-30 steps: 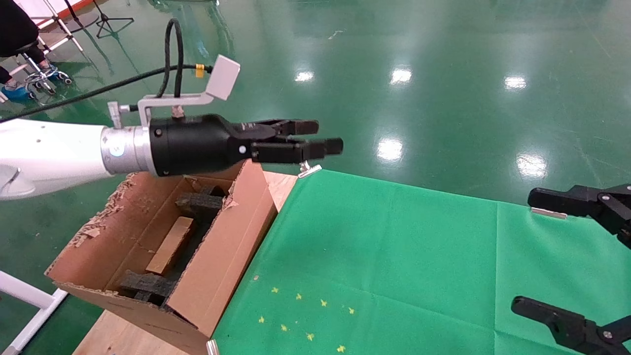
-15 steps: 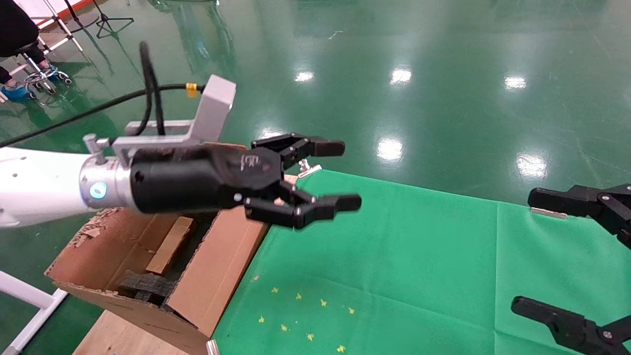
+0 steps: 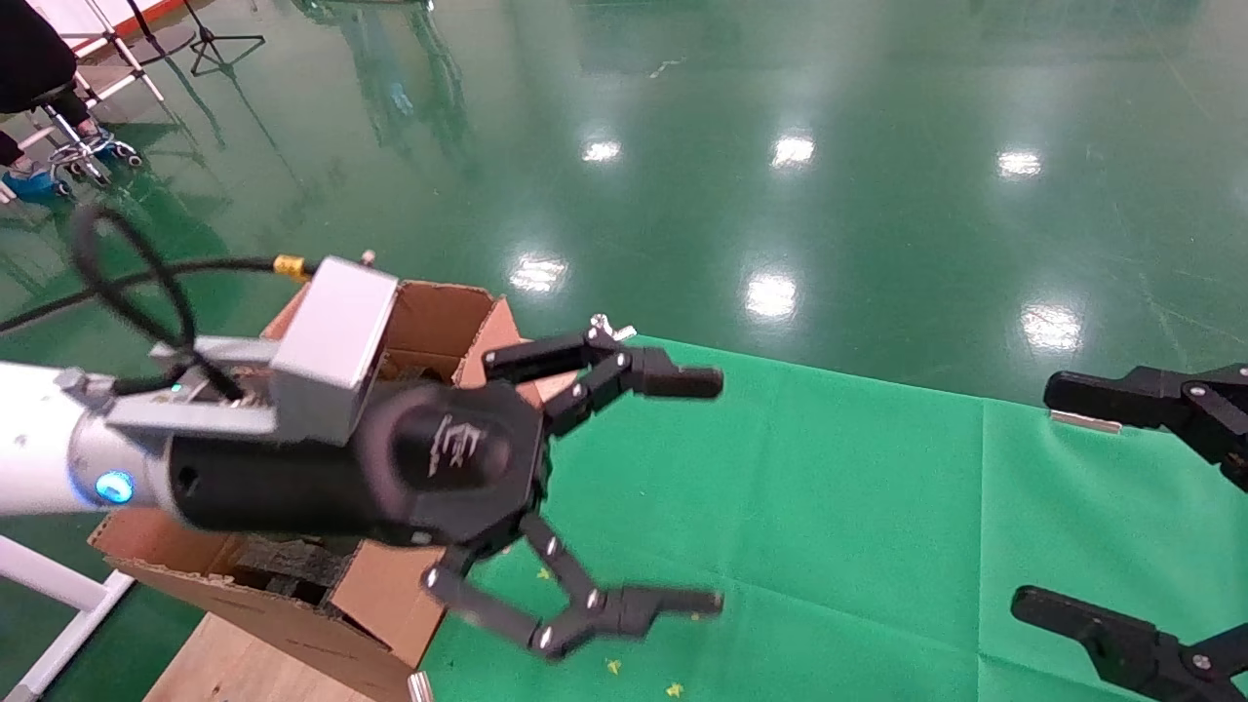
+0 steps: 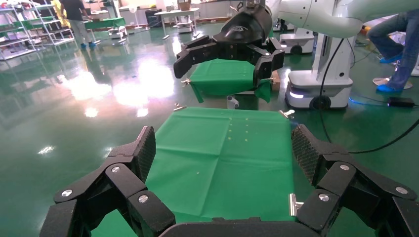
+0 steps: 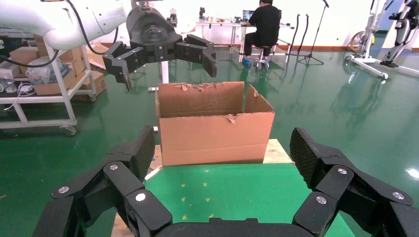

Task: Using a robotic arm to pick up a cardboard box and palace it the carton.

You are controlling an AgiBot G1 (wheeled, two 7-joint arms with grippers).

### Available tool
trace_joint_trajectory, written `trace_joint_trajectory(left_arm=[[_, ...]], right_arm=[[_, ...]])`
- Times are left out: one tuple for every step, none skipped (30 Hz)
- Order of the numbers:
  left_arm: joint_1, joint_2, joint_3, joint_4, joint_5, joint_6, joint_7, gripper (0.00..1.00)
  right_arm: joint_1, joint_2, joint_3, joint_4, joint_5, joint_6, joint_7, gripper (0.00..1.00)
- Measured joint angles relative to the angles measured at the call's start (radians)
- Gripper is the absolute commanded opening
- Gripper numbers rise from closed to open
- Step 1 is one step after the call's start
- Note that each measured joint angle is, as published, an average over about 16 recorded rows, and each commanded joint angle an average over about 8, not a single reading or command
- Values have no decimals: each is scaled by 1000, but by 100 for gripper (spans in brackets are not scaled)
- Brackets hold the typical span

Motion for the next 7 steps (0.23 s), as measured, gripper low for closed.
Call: trace_joint_trajectory(left_arm=[[4, -1, -4, -5, -2, 2, 3, 100], [8, -1, -7, -9, -3, 3, 6, 100], [11, -2, -10, -12, -5, 5, 9, 100], [13, -2, -12, -15, -6, 6, 10, 100], [15, -3, -13, -17, -6, 7, 11, 100], [17, -3, -16, -20, -8, 8, 13, 100], [21, -4, -19, -24, -9, 9, 15, 100]], right_arm=[[0, 0, 0, 0, 0, 0, 0, 100], [0, 0, 0, 0, 0, 0, 0, 100], [0, 0, 0, 0, 0, 0, 0, 100], [0, 0, 0, 0, 0, 0, 0, 100], [0, 0, 0, 0, 0, 0, 0, 100], [0, 0, 0, 0, 0, 0, 0, 100], [0, 0, 0, 0, 0, 0, 0, 100]])
